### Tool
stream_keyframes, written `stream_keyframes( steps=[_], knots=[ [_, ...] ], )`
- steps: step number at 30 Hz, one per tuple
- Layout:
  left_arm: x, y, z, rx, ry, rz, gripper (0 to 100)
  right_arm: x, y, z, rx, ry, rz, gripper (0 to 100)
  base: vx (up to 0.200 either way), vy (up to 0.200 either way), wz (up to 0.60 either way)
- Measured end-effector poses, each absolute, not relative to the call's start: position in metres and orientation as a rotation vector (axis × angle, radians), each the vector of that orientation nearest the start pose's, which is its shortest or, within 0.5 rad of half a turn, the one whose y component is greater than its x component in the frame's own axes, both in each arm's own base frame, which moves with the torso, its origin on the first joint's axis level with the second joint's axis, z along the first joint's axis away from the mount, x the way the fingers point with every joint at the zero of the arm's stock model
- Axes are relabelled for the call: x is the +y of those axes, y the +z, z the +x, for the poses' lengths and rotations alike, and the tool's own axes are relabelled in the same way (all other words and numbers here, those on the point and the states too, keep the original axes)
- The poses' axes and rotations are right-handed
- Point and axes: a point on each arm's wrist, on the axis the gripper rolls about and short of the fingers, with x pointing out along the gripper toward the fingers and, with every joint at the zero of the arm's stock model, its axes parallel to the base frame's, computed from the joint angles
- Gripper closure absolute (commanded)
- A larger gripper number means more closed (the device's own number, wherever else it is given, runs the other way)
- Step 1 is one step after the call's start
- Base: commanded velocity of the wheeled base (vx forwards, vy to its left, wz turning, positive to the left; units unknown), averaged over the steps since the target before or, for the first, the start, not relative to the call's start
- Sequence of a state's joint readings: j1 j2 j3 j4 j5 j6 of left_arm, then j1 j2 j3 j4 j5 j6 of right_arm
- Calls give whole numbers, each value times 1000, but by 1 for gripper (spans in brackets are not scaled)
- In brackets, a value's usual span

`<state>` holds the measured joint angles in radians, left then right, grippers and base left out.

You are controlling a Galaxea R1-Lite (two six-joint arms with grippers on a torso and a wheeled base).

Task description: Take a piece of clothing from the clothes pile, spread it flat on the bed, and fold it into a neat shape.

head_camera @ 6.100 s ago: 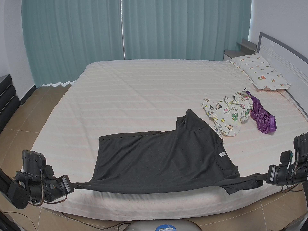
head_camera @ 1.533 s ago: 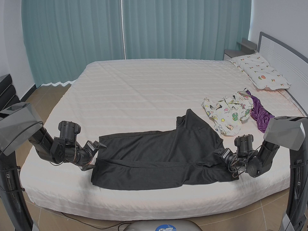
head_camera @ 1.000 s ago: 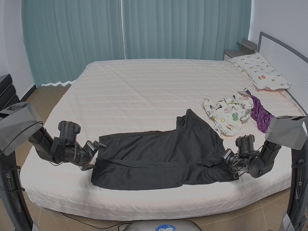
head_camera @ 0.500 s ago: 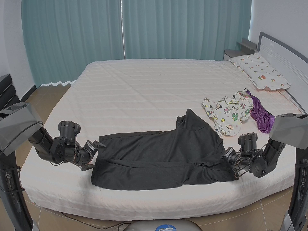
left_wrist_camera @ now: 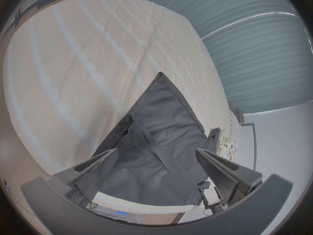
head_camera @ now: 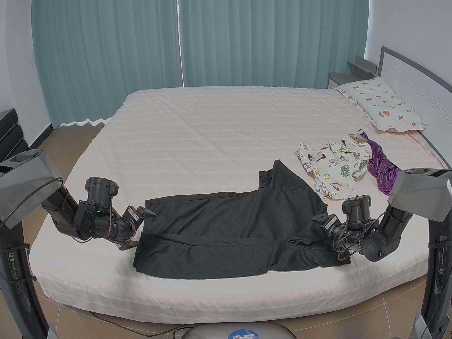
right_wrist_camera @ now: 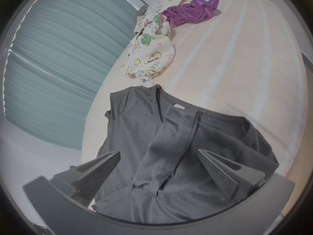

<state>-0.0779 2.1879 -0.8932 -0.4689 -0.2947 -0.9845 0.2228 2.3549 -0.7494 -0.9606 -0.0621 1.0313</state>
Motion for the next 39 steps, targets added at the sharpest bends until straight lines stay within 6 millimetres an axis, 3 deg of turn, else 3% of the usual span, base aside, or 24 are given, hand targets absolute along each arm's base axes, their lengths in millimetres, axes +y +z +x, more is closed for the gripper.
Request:
stream_keyframes(
  steps=[17, 18, 32, 39],
  knots=[
    [-35, 22, 361, 936, 86, -1003, 0, 90, -44, 361, 604, -207, 853, 0, 0, 0, 0],
    [-35, 22, 361, 936, 87, -1004, 0, 90, -45, 361, 602, -210, 852, 100, 0, 0, 0],
    [-35, 22, 361, 936, 86, -1004, 0, 89, -50, 363, 593, -241, 839, 100, 0, 0, 0],
    [-35, 22, 361, 935, 86, -1004, 0, 88, -43, 360, 585, -235, 842, 100, 0, 0, 0]
  ],
)
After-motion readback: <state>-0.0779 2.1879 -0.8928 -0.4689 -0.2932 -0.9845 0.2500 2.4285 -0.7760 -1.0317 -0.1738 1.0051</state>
